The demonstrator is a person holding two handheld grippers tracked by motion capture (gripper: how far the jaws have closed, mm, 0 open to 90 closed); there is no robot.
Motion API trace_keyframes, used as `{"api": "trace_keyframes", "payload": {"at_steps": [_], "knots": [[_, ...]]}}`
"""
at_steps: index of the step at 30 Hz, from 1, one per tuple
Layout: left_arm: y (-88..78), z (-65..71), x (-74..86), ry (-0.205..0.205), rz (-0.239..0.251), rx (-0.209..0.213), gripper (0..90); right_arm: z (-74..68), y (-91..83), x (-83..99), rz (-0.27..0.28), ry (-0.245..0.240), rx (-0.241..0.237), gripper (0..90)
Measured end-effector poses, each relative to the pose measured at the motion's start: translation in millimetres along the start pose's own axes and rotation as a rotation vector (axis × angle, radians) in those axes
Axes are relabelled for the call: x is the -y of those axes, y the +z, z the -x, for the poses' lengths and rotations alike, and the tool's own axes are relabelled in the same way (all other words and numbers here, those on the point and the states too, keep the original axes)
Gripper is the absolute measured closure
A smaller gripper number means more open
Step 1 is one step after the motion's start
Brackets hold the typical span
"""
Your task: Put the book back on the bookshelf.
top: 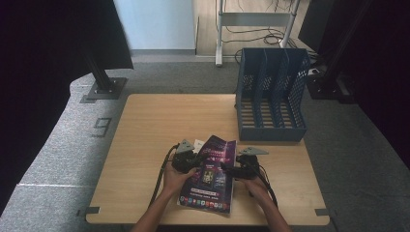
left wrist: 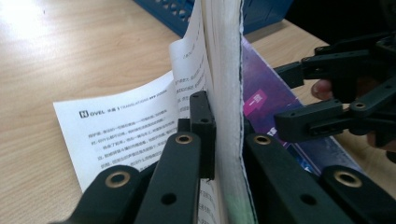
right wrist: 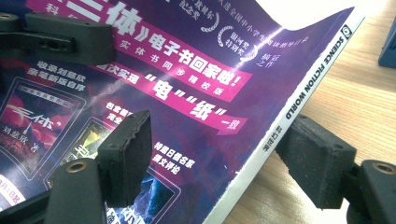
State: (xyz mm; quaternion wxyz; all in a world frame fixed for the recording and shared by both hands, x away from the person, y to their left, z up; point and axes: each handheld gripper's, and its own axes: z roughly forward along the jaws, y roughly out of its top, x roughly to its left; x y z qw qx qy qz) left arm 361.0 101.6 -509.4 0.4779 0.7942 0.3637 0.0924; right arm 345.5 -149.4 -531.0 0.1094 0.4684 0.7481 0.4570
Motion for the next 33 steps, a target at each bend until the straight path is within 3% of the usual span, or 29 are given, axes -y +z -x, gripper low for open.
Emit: {"api": "trace_keyframes", "payload": {"at_steps": [12, 33], "knots": [[16.6, -5.9, 6.9, -0.021, -0.078, -0.033, 86.6, 2.0, 10.7, 3.0, -0.043, 0.012, 0.032, 27.9], [20.0, -10.8, 5.9, -0.037, -0.116, -0.033, 86.6, 6.2, 29.4, -2.7, -0.075, 0.025, 0.034, 29.3]]}}
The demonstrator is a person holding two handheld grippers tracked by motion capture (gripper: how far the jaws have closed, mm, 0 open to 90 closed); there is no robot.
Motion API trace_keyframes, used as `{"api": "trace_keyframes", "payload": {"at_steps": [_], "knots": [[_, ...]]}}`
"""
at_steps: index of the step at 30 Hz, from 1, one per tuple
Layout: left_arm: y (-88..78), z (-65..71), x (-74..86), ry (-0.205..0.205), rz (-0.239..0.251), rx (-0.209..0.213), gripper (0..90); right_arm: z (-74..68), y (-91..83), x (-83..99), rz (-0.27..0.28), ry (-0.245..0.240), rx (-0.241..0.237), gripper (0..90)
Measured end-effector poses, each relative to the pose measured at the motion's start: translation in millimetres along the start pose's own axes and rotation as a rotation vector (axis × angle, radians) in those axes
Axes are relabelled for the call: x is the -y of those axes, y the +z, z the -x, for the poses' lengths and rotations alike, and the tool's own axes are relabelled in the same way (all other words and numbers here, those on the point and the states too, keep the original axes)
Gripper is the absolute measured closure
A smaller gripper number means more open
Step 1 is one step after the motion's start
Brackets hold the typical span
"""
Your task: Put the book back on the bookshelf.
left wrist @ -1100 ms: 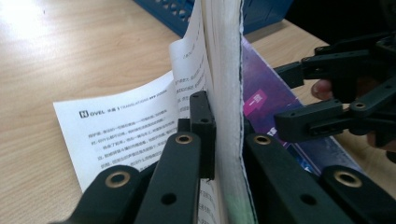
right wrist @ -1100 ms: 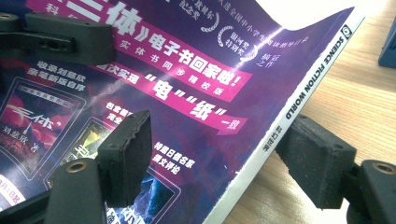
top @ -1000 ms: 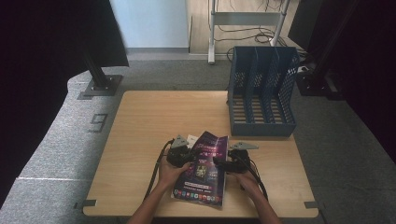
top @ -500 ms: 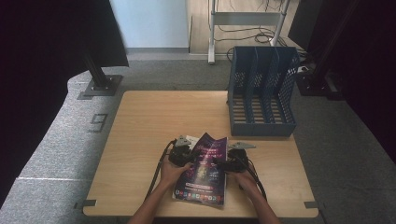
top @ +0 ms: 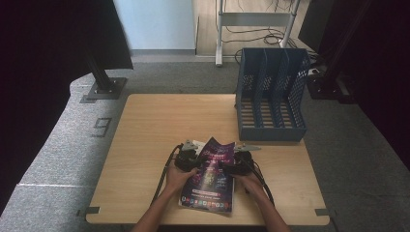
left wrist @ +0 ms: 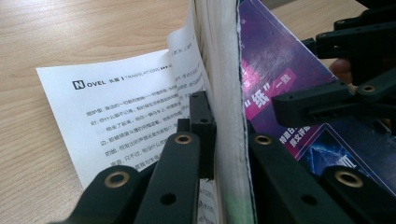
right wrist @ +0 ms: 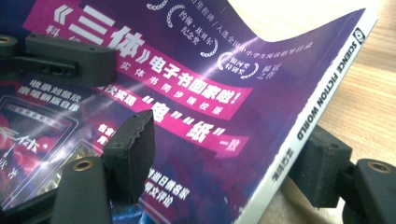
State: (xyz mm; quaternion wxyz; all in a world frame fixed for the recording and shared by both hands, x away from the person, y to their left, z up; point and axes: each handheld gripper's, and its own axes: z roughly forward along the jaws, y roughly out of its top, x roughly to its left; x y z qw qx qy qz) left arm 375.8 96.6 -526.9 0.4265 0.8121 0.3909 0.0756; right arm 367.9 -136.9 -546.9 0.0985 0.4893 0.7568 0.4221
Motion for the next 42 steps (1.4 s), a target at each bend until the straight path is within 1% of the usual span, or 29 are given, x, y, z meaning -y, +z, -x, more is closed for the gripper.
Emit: {"api": "trace_keyframes", "payload": {"at_steps": [3, 5, 6, 8, 9, 10, 13, 14, 17, 20, 21, 24, 26, 27, 33, 37, 38, 39, 40, 41, 42], "knots": [[0.3, -0.8, 0.1, -0.003, 0.0, 0.003, 86.5, 2.3, 5.2, -1.9, 0.006, -0.002, 0.003, 31.1], [0.3, -1.5, 0.3, -0.003, 0.001, 0.008, 86.5, 6.6, 7.4, -3.8, 0.019, 0.017, -0.016, 33.8], [0.5, -2.2, 0.4, -0.005, -0.001, 0.01, 86.5, 8.1, 8.0, -4.5, 0.02, 0.014, -0.019, 34.3], [0.6, -2.9, 0.5, -0.005, -0.003, 0.012, 86.4, 9.1, 8.9, -8.4, -0.002, 0.015, -0.021, 34.5], [0.7, -3.5, 0.6, -0.006, -0.004, 0.012, 86.4, 9.1, 8.9, -8.4, -0.002, 0.015, -0.021, 34.5], [0.7, -3.9, 0.7, -0.01, -0.004, 0.014, 86.2, 10.3, 11.3, -12.1, -0.012, 0.015, -0.02, 35.5], [0.7, -4.0, 0.8, -0.009, -0.004, 0.012, 86.2, 12.5, 12.7, -13.1, -0.005, 0.013, -0.023, 37.8], [0.8, -4.0, 0.9, -0.008, -0.004, 0.012, 86.2, 16.2, 13.1, -13.7, 0.003, 0.036, -0.037, 40.3], [0.7, -3.8, 0.9, -0.006, -0.003, 0.011, 86.2, 19.6, 13.4, -14.2, 0.009, 0.048, -0.043, 41.8], [0.6, -3.8, 1.1, -0.007, -0.003, 0.009, 86.0, 20.6, 14.0, -15.0, 0.007, 0.053, -0.041, 42.6], [0.6, -3.8, 1.1, -0.007, -0.004, 0.008, 85.9, 21.7, 15.4, -18.8, -0.009, 0.045, -0.03, 42.9], [0.4, -3.9, 1.1, -0.006, -0.003, 0.008, 85.8, 23.5, 17.4, -22.8, -0.019, 0.048, -0.026, 44.0], [0.4, -3.9, 1.1, -0.007, -0.003, 0.009, 85.9, 24.8, 17.9, -23.2, -0.016, 0.052, -0.028, 44.7], [0.5, -3.9, 1.2, -0.008, -0.001, 0.009, 85.8, 27.4, 18.2, -23.2, -0.007, 0.065, -0.032, 46.1], [0.5, -4.6, 1.5, -0.012, -0.002, 0.011, 85.6, 27.9, 18.0, -23.3, -0.009, 0.063, -0.028, 46.9], [0.3, -4.8, 1.9, -0.012, 0.0, 0.01, 85.3, 31.8, 16.7, -23.3, -0.012, 0.082, -0.037, 55.0], [0.3, -5.1, 2.0, -0.013, 0.001, 0.011, 85.2, 33.4, 16.0, -23.0, -0.013, 0.081, -0.039, 57.4], [0.3, -5.6, 2.1, -0.014, 0.0, 0.012, 85.2, 33.4, 16.0, -23.0, -0.013, 0.081, -0.039, 57.4], [0.3, -5.9, 2.2, -0.015, 0.001, 0.014, 85.0, 34.1, 14.3, -22.7, -0.005, 0.074, -0.046, 60.5], [0.3, -6.0, 2.3, -0.016, 0.001, 0.012, 85.0, 34.1, 14.3, -22.7, -0.005, 0.074, -0.046, 60.5], [0.3, -6.5, 2.8, -0.02, 0.003, 0.012, 84.9, 32.1, 12.8, -22.8, 0.006, 0.063, -0.036, 61.8]]}}
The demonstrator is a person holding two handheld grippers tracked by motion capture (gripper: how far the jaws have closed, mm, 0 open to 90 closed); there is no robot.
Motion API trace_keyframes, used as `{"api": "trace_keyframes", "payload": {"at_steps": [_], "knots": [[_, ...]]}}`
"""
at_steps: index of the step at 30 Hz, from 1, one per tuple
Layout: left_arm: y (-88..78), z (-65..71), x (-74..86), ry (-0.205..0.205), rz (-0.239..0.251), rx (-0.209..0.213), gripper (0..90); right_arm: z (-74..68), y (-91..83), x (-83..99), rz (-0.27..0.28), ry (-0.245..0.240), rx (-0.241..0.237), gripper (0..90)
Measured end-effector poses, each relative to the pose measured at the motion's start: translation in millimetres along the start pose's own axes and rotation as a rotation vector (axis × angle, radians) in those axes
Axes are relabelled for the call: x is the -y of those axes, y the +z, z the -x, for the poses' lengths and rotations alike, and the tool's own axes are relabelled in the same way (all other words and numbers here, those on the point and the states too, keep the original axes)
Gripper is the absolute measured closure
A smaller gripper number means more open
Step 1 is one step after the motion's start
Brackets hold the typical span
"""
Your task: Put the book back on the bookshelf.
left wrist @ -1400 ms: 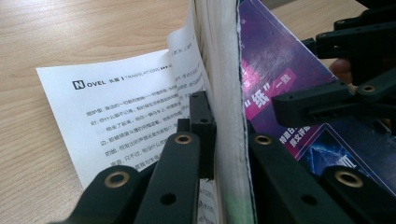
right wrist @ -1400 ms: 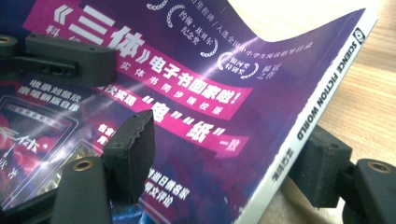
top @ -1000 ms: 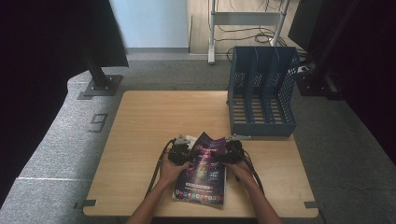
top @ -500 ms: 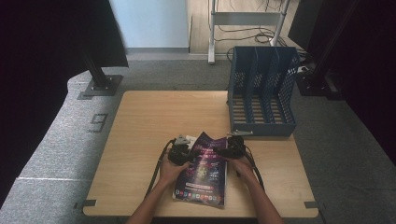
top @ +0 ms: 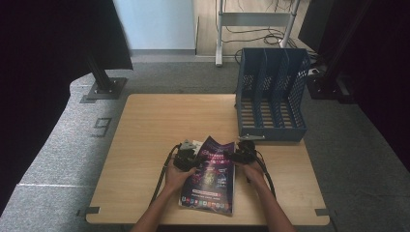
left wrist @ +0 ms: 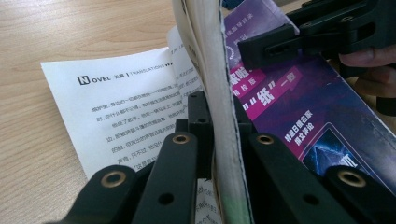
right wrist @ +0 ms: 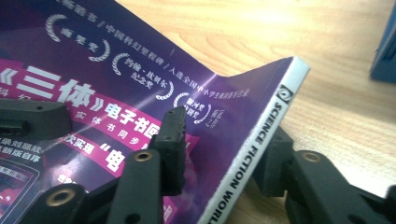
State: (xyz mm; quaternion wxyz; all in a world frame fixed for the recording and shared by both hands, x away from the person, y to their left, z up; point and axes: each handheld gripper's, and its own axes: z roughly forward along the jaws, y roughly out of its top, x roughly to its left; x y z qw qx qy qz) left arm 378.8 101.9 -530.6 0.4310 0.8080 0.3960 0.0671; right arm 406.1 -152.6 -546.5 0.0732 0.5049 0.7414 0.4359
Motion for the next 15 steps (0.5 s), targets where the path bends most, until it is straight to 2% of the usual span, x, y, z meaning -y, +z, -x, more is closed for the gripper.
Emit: {"api": "trace_keyframes", "payload": {"at_steps": [1, 2, 9, 15], "knots": [[0.0, -0.5, 0.3, -0.001, 0.002, 0.001, 84.9, -4.4, -3.3, -1.0, 0.017, -0.032, 0.016, 64.2], [-0.4, -1.0, 0.7, -0.001, 0.004, 0.001, 84.8, -5.9, -5.1, -1.7, 0.025, -0.034, 0.018, 65.2], [-4.0, -0.8, 0.4, -0.007, 0.029, 0.023, 84.6, -6.5, -16.5, -3.9, 0.042, -0.026, -0.011, 67.3], [-7.5, -0.9, -1.0, -0.02, 0.053, 0.041, 84.5, -9.8, -24.9, -4.9, 0.069, -0.028, -0.016, 67.9]]}}
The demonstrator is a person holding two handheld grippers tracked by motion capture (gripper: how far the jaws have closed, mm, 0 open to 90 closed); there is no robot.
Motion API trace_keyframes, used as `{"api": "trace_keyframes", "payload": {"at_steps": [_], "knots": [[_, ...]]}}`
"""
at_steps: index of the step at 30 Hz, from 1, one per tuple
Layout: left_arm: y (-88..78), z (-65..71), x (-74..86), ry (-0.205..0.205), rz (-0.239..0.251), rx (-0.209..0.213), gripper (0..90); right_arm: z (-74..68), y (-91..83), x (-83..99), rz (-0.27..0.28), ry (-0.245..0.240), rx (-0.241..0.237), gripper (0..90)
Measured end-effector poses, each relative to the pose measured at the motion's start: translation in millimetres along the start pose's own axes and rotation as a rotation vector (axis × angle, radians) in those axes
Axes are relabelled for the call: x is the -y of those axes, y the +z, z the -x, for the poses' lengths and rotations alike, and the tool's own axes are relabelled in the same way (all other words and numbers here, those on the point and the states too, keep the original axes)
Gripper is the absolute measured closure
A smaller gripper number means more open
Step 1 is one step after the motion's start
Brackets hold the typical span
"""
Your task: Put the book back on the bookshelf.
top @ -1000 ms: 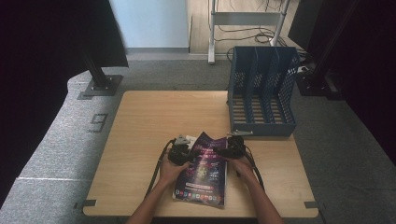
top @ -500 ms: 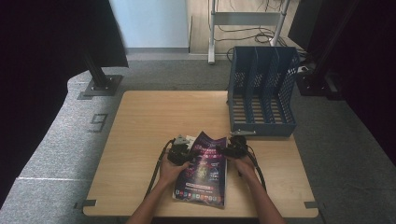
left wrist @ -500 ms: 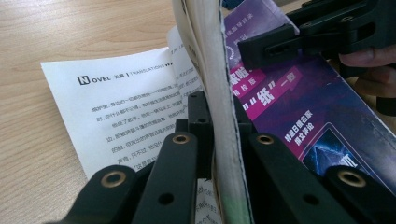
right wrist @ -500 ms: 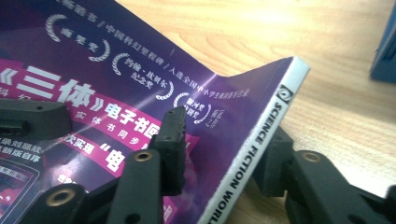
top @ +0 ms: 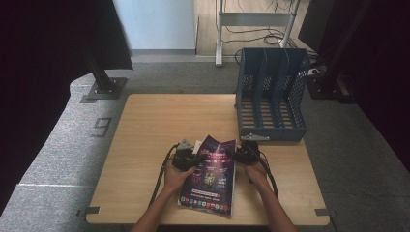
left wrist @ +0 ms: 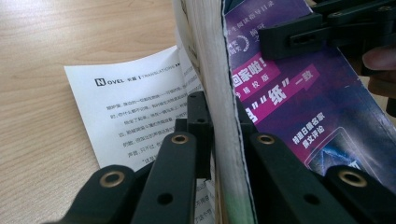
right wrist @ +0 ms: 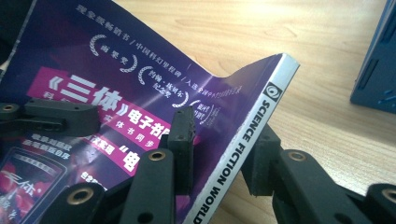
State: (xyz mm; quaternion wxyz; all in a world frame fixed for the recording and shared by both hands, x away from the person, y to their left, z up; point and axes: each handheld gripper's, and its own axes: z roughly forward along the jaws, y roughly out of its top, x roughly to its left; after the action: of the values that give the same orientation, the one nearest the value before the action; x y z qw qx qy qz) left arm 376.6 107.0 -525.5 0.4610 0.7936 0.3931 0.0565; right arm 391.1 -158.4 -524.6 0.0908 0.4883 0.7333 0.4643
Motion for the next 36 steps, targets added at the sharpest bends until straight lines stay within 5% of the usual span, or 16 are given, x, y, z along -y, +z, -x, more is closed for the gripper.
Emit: {"api": "trace_keyframes", "payload": {"at_steps": [17, 36], "knots": [[-17.8, 12.9, -19.1, 0.034, 0.12, -0.004, 85.3, -18.4, -36.5, -16.8, 0.14, -0.065, 0.003, 71.0], [-30.8, 15.9, -34.0, 0.053, 0.165, 0.011, 86.3, -32.7, -54.5, -27.9, 0.222, -0.117, 0.015, 72.9]]}}
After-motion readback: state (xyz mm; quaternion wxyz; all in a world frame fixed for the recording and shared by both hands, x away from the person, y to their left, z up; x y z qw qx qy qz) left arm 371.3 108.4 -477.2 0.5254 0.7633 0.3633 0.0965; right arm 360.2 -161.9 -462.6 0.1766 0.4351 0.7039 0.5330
